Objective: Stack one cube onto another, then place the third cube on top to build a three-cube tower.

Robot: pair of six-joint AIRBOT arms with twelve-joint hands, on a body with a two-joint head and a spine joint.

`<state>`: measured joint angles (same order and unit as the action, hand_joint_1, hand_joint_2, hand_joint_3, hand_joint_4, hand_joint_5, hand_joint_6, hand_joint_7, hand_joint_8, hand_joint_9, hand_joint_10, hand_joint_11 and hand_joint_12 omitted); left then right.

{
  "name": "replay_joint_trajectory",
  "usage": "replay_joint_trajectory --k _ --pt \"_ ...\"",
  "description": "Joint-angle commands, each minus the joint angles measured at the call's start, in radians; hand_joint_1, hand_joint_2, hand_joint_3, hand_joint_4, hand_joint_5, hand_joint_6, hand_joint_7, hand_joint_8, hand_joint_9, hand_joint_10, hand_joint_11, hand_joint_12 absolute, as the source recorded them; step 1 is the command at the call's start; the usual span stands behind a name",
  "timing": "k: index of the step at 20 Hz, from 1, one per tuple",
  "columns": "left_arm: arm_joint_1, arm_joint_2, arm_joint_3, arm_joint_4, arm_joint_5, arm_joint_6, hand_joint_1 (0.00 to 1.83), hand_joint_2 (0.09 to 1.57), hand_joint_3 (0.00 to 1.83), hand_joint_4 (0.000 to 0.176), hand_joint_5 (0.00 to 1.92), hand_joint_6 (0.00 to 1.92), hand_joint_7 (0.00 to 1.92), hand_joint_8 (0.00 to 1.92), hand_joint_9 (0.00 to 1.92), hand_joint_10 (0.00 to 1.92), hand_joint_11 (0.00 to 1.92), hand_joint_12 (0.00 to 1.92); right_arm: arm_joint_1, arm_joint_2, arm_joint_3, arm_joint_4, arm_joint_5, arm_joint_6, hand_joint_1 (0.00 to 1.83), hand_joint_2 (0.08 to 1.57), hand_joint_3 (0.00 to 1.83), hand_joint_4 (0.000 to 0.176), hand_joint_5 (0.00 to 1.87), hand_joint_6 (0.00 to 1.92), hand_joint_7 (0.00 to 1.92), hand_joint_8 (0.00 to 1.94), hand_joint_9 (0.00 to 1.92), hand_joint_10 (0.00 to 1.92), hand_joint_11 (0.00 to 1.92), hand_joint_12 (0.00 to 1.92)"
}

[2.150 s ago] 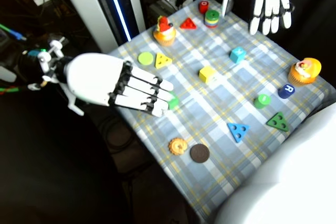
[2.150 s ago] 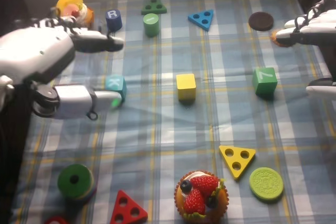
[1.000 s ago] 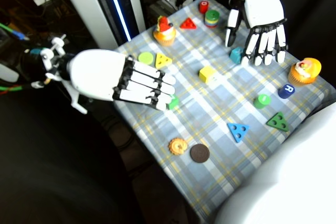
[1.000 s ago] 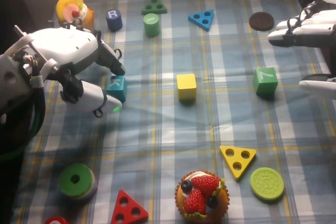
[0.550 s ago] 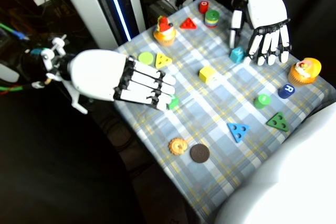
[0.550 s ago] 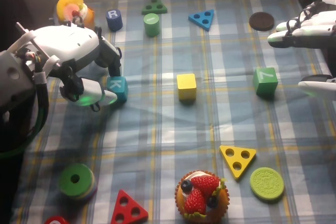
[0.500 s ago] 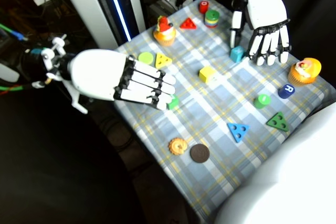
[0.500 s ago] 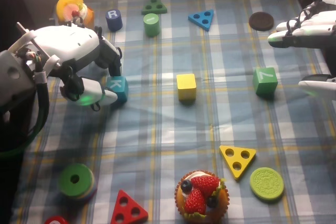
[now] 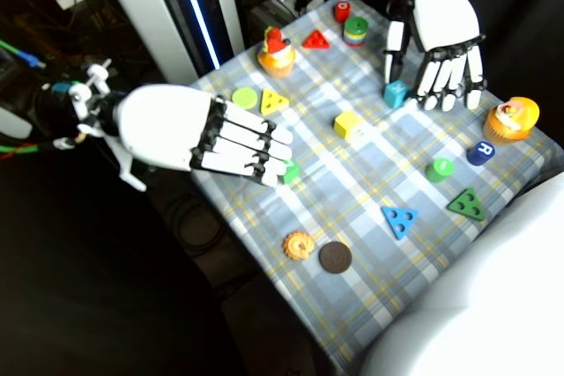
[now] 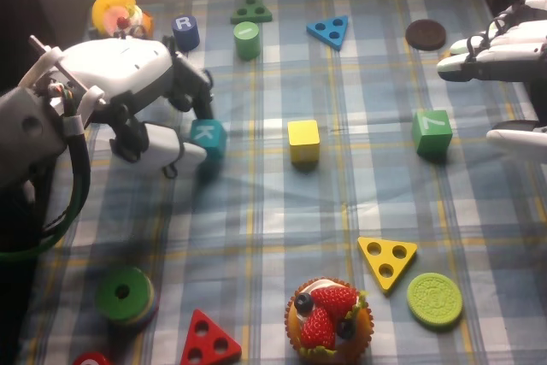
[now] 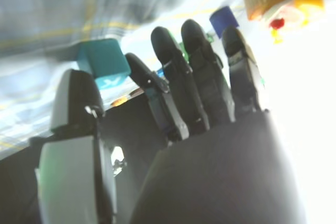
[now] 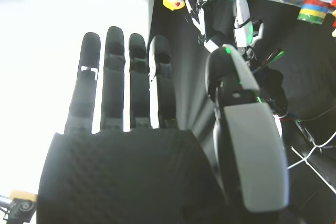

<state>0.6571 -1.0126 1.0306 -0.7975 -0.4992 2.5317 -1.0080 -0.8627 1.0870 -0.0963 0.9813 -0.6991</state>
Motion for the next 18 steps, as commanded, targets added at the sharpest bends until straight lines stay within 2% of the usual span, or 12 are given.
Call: replay_joint_trajectory --k 1,4,6,10,14,18 --pt "-0.021 0.012 -0.005 0.055 -0.117 -0.023 1.03 1.09 0.00 0.176 1.02 0.90 0.81 0.00 0.54 0.00 0.13 0.28 0.006 -0.002 0.003 0.026 0.114 0.008 0.50 1.32 0.01 0.000 0.48 0.00 0.49 0.00 0.46 0.00 0.06 0.90" --pt "-0.054 0.010 -0.019 0.140 -0.136 -0.098 1.04 1.07 0.00 0.176 1.06 0.84 0.79 0.00 0.52 0.00 0.16 0.17 0.006 -0.006 0.005 0.027 0.114 0.008 0.52 1.32 0.00 0.000 0.49 0.00 0.50 0.01 0.48 0.00 0.07 0.90" --pt "-0.088 -0.018 -0.012 0.168 -0.132 -0.107 1.06 1.05 0.00 0.176 1.11 0.75 0.81 0.00 0.54 0.00 0.21 0.17 0.006 -0.012 0.009 0.027 0.114 0.008 0.58 1.32 0.00 0.000 0.49 0.00 0.51 0.00 0.47 0.00 0.06 0.90" --pt "-0.119 -0.074 0.016 0.199 -0.109 -0.125 1.06 1.05 0.00 0.176 1.12 0.74 0.83 0.00 0.57 0.01 0.20 0.18 0.006 -0.019 0.013 0.026 0.114 0.008 0.63 1.33 0.00 0.000 0.48 0.00 0.49 0.00 0.45 0.00 0.04 0.91" --pt "-0.125 -0.109 0.027 0.212 -0.097 -0.141 1.06 1.05 0.00 0.176 1.12 0.73 0.84 0.00 0.61 0.00 0.25 0.23 0.009 -0.023 0.016 0.021 0.114 0.009 0.58 1.33 0.00 0.000 0.47 0.00 0.50 0.00 0.45 0.00 0.04 0.92" --pt "-0.127 -0.130 0.044 0.215 -0.074 -0.142 1.05 1.06 0.00 0.176 1.10 0.78 0.79 0.00 0.52 0.00 0.17 0.22 0.009 -0.023 0.016 0.020 0.114 0.009 0.58 1.33 0.00 0.000 0.48 0.00 0.49 0.00 0.46 0.00 0.01 0.98"
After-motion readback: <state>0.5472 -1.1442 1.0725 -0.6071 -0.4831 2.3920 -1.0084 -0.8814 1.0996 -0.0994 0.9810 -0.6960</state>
